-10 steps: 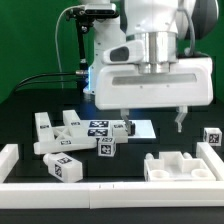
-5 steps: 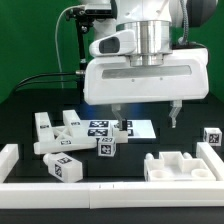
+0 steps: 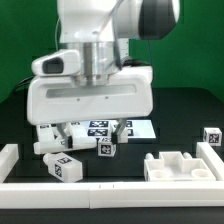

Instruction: Assemble chair

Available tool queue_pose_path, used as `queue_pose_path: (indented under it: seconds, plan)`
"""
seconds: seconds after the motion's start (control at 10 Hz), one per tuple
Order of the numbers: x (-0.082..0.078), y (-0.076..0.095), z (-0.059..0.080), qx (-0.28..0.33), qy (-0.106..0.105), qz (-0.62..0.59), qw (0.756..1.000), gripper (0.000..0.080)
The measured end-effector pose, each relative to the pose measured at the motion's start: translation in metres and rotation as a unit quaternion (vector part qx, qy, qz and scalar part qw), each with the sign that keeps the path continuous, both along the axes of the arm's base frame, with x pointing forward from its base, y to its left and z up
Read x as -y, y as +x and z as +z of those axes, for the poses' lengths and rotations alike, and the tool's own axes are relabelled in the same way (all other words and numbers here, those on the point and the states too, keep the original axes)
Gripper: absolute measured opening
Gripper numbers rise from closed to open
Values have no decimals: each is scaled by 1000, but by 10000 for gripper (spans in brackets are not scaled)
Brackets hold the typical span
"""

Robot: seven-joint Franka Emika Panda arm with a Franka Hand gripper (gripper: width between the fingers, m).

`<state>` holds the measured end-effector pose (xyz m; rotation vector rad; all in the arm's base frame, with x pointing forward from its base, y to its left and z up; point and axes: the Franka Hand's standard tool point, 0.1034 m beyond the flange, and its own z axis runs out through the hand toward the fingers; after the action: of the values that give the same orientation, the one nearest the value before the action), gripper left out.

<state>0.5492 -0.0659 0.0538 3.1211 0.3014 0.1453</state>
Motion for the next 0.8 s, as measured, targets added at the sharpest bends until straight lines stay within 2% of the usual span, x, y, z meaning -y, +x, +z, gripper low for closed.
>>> queue_pose_path:
  seconds: [0.4, 0.6, 0.8]
  plan:
    - [3, -1, -3, -3, -1, 7, 1000, 649]
    - [25, 8, -13, -6, -10, 52, 999, 649]
    - [30, 10, -13, 0, -15, 79, 997, 649]
